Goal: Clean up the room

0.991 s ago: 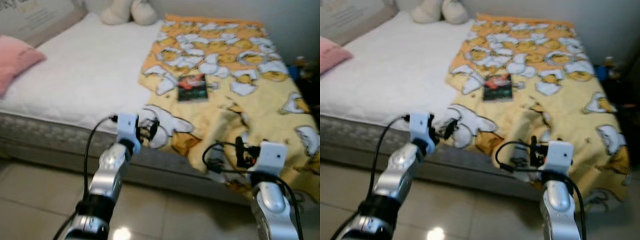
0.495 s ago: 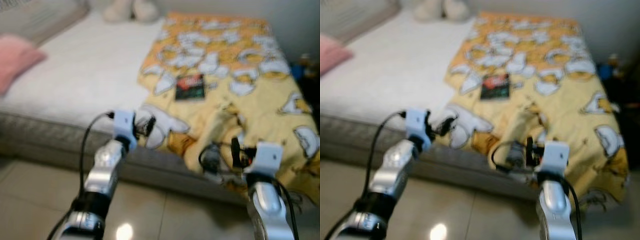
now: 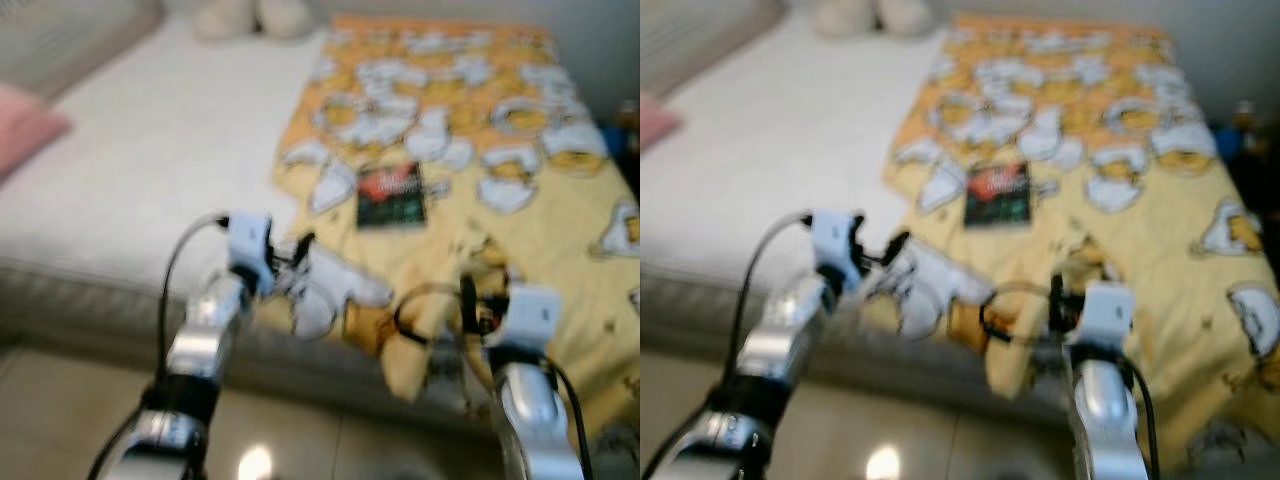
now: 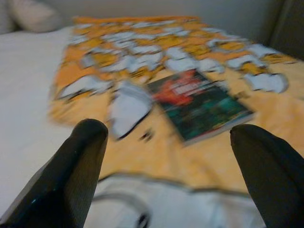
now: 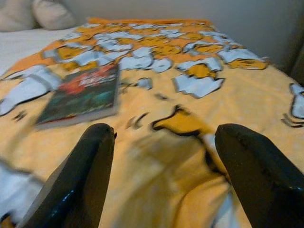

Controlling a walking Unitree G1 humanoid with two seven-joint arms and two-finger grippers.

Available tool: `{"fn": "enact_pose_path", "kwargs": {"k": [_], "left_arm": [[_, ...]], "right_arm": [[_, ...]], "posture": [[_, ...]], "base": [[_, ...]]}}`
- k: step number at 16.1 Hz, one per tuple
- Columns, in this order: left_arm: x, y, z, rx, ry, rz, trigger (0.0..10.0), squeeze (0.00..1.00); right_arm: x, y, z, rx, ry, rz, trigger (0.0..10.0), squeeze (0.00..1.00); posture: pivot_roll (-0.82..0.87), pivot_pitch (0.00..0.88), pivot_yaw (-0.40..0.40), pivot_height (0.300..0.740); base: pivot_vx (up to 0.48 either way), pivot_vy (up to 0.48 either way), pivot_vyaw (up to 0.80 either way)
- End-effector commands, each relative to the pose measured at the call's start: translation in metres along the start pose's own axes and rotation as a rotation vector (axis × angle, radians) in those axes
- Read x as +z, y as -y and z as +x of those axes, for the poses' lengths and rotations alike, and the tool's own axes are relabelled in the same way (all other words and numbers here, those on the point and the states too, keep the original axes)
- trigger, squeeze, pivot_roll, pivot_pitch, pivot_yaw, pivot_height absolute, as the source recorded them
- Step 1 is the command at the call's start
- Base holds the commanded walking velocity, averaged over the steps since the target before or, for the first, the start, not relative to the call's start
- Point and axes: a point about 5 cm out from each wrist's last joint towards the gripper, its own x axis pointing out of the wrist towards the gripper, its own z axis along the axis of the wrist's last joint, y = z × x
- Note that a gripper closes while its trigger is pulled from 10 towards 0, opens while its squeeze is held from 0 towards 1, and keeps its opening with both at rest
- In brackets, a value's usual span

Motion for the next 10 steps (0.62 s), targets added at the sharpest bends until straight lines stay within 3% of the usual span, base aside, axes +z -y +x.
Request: {"fn": "enact_pose_path", "kwargs": {"k": [1, 4, 10], "left_arm": [[0.0019, 0.0071, 0.0024, -0.032, 0.01, 0.004, 10.0, 0.0], [0.0033, 0.0063, 0.0041, -0.04, 0.013, 0.005, 10.0, 0.0], [0.0018, 0.0064, 0.0044, -0.028, 0.009, -0.006, 10.0, 0.0]], "right_arm": [[0.001, 0.006, 0.0003, -0.02, 0.004, -0.015, 10.0, 0.0], [0.0015, 0.0055, 0.0, -0.022, 0.006, -0.017, 10.0, 0.0], [0.0002, 0.0069, -0.002, -0.03, -0.004, -0.004, 10.0, 0.0]], "posture": [[-0.05, 0.0, 0.053, 0.74], [-0.05, 0.0, 0.054, 0.74], [-0.05, 0.0, 0.058, 0.74]], "base": [[0.48, 0.0, 0.0], [0.48, 0.0, 0.0], [0.0, 0.0, -0.74]]}}
